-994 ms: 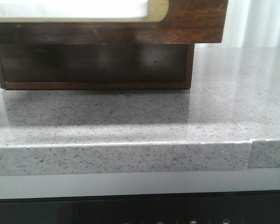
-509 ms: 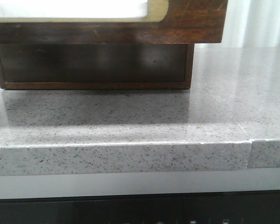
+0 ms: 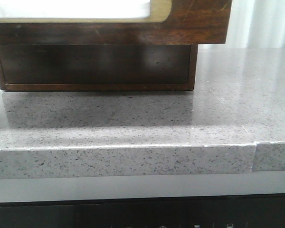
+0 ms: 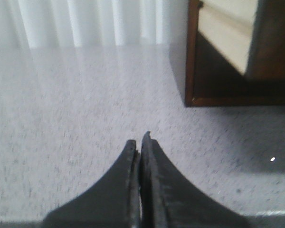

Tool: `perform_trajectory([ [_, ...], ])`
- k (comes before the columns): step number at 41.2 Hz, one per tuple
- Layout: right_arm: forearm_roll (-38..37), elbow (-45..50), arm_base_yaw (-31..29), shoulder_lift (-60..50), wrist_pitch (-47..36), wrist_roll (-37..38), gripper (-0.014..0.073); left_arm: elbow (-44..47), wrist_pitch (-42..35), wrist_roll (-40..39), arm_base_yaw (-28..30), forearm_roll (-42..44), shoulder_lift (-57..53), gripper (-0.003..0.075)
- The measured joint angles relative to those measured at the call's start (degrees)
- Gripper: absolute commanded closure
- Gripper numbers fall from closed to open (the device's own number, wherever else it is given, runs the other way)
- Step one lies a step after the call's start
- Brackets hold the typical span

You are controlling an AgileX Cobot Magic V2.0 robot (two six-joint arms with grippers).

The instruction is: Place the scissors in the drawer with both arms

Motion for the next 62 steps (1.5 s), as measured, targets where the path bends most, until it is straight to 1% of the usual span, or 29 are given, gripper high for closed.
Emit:
perform_trajectory([
  [2, 0.0, 0.0, 0.0, 0.0, 0.0, 0.0, 0.0662, 1.5, -1.6, 0.0, 0.3, -0.2, 0.0, 0.0741],
  [7, 0.0, 0.0, 0.0, 0.0, 0.0, 0.0, 0.0662, 1.6, -4.6, 0.0, 0.6, -0.5, 0.0, 0.0741],
  [46, 0.0, 0.1, 0.0, -0.1, 0.0, 0.0, 0.0662, 1.6, -5.3, 0.0, 0.6, -0.5, 0.0, 0.0741],
  [50, -0.8, 1.8, -0.6, -1.8, -2.3, 0.0, 0.0662, 1.6, -5.3, 0.0, 0.6, -0.5, 0.0, 0.0741],
  [52, -1.1, 4.0, -2.0, -3.6, -4.6, 0.0, 0.0662, 1.6, -5.3, 0.0, 0.6, -0.5, 0.0, 0.0741],
  [57, -1.9, 11.6, -8.0, -9.9, -13.0, 0.0, 0.0662, 1.6, -5.3, 0.0, 0.6, -0.5, 0.0, 0.0741],
  [62, -2.2, 20.7, -15.7, -17.3, -22.6, 0.0, 0.0662, 1.6, -5.3, 0.0, 0.6, -0.6, 0.0, 0.0741],
])
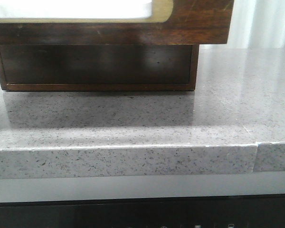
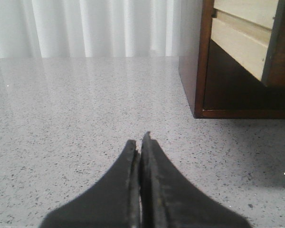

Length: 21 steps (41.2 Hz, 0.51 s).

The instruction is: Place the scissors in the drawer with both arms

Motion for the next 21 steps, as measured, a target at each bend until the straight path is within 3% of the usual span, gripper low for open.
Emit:
perform_trajectory([
  [8, -0.3, 13.6, -9.0, -9.4, -10.9, 0.0, 0.0662, 0.0, 0.0, 0.0, 0.0, 0.0, 0.0, 0.0741],
  [21, -0.3, 28.1, -14.4, -15.2, -21.3, 0.0, 0.0662, 0.0, 0.0, 0.0, 0.0, 0.0, 0.0, 0.0741],
])
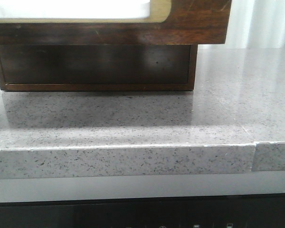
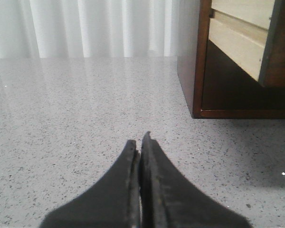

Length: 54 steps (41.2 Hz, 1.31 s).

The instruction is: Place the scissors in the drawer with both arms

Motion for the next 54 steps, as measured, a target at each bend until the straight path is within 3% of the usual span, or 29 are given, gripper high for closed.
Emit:
perform_trajectory([
  [10, 0.0, 1.5, -0.6, -0.1, -5.0, 0.0, 0.0662, 0.0, -0.1, 0.0, 0.0, 0.0, 0.0, 0.0741],
  [54, 0.0, 1.5, -0.8, -0.1, -6.9, 4.7, 0.0661, 0.0, -0.1, 0.0, 0.0, 0.0, 0.0, 0.0741],
])
